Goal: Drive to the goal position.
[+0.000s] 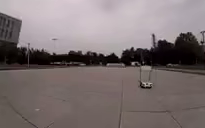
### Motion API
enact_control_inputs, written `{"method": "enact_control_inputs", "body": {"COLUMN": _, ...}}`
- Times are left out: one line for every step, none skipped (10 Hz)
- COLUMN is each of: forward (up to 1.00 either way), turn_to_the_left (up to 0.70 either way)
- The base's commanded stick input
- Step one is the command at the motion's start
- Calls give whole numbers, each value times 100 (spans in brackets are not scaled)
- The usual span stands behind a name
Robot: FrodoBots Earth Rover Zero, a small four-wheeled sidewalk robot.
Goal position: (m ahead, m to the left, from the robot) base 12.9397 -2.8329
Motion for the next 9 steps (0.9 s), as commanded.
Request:
{"method": "enact_control_inputs", "body": {"forward": 100, "turn_to_the_left": 0}}
{"method": "enact_control_inputs", "body": {"forward": 100, "turn_to_the_left": 0}}
{"method": "enact_control_inputs", "body": {"forward": 100, "turn_to_the_left": 0}}
{"method": "enact_control_inputs", "body": {"forward": 100, "turn_to_the_left": 0}}
{"method": "enact_control_inputs", "body": {"forward": 100, "turn_to_the_left": 0}}
{"method": "enact_control_inputs", "body": {"forward": 100, "turn_to_the_left": 0}}
{"method": "enact_control_inputs", "body": {"forward": 100, "turn_to_the_left": 0}}
{"method": "enact_control_inputs", "body": {"forward": 100, "turn_to_the_left": 0}}
{"method": "enact_control_inputs", "body": {"forward": 100, "turn_to_the_left": 0}}
